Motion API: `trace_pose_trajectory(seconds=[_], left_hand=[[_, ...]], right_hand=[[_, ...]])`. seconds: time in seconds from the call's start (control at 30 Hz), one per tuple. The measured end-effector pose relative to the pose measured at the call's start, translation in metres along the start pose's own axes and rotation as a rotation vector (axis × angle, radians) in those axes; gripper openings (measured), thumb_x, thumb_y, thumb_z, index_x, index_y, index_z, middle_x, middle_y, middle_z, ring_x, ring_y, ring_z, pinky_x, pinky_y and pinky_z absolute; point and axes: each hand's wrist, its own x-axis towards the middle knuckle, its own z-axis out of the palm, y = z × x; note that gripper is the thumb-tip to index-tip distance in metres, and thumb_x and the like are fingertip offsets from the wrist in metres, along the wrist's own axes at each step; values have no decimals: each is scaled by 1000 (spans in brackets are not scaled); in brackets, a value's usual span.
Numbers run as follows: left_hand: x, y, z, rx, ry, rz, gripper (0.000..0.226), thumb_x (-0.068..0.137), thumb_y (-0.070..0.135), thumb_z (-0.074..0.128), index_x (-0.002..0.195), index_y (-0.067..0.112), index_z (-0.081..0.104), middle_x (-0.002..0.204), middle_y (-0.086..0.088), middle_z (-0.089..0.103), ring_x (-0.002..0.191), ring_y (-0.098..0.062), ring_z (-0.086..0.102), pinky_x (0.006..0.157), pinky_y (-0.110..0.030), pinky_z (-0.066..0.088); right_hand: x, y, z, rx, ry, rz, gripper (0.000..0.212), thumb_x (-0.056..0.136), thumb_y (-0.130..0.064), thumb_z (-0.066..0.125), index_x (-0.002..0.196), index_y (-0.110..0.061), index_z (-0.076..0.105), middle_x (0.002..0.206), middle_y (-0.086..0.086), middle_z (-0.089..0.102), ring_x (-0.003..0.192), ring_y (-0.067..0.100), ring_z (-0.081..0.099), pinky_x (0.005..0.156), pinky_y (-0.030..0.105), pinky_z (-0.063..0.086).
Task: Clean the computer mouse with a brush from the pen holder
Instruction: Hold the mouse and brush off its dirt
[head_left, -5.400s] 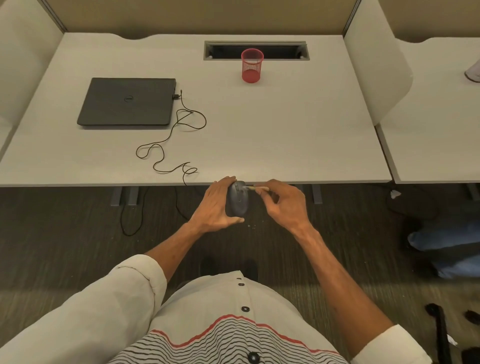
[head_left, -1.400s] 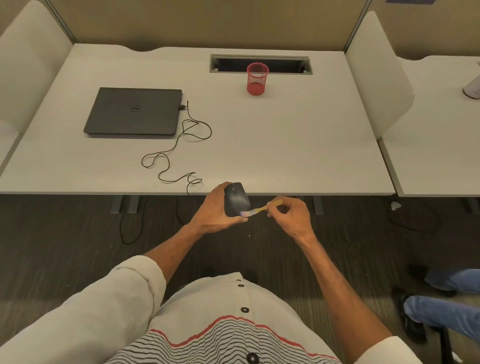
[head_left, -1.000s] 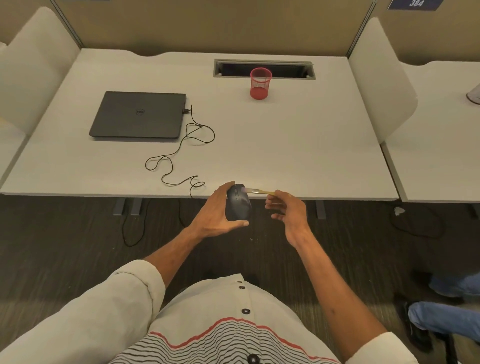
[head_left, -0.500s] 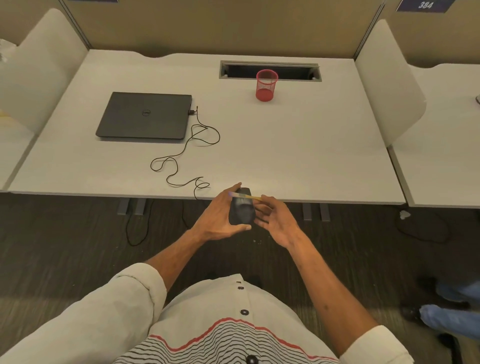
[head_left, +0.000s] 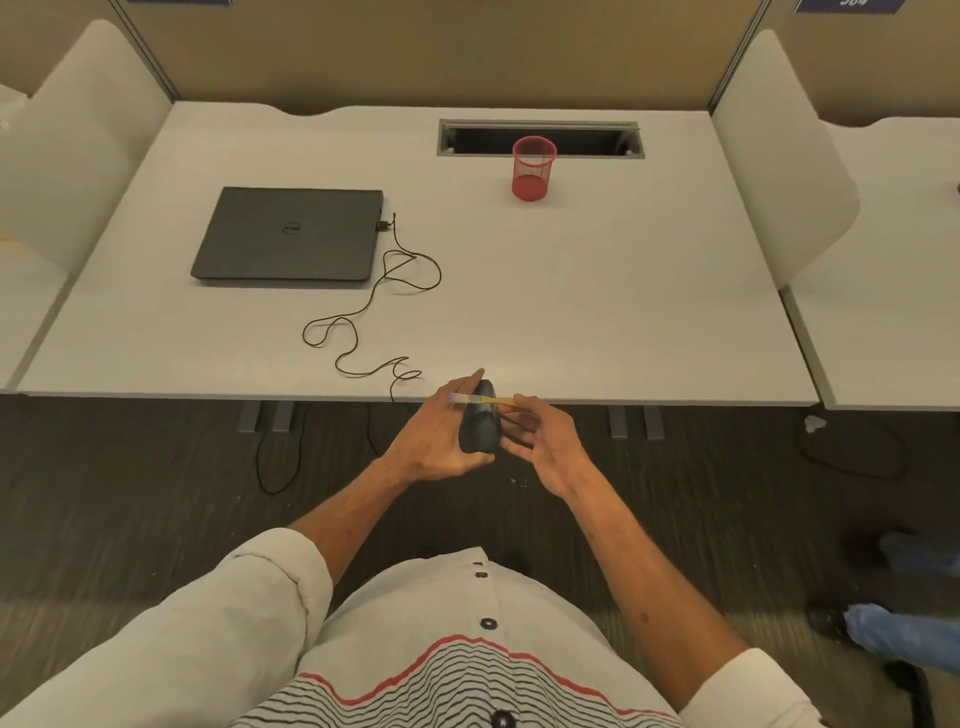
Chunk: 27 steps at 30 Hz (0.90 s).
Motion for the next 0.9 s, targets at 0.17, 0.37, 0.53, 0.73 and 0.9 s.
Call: trace_pose_trajectory(seconds=[0.17,0.37,0.53,0.73,0.9], left_hand=[[1,-4,-2,11,9,20,104,80,48,89,162,10,35,159,-10,48,143,-25,53,121,-28,43],[2,-6,-6,-47,3,11,110,78,44,92,164,15,29,161,-6,45,142,-21,53,123,-38,47],[0,-11,-9,-83,-14,-61,115,76,51,94,162,24,21,162,-5,43,141,-27,56,120,-47,50],[0,-11,-7,-62,-14,-64,119,77,53,93,165,22,19,166,-8,41,145,-29,53,122,-50,48],[3,-9,-6,-45,6,-62,121,78,55,91,168,22,17,170,-8,37,151,-29,48,125,-47,44]], right_hand=[[0,-1,7,-30,-2,-15,31,107,-24,67,126,0,72,116,16,81,114,33,77,102,51,61],[1,-6,11,-183,10,-124,23,107,-29,69,118,-10,76,107,4,85,102,20,82,102,49,62],[-2,-11,7,-417,238,-504,22,108,-37,66,97,-24,80,87,-14,82,77,12,79,79,30,63],[-8,-11,9,-883,409,-788,23,106,-52,60,98,-34,71,84,-24,69,70,4,67,71,26,60],[-9,-10,15,-963,449,-894,22,107,-50,61,107,-31,70,87,-25,61,62,-2,61,65,17,53]])
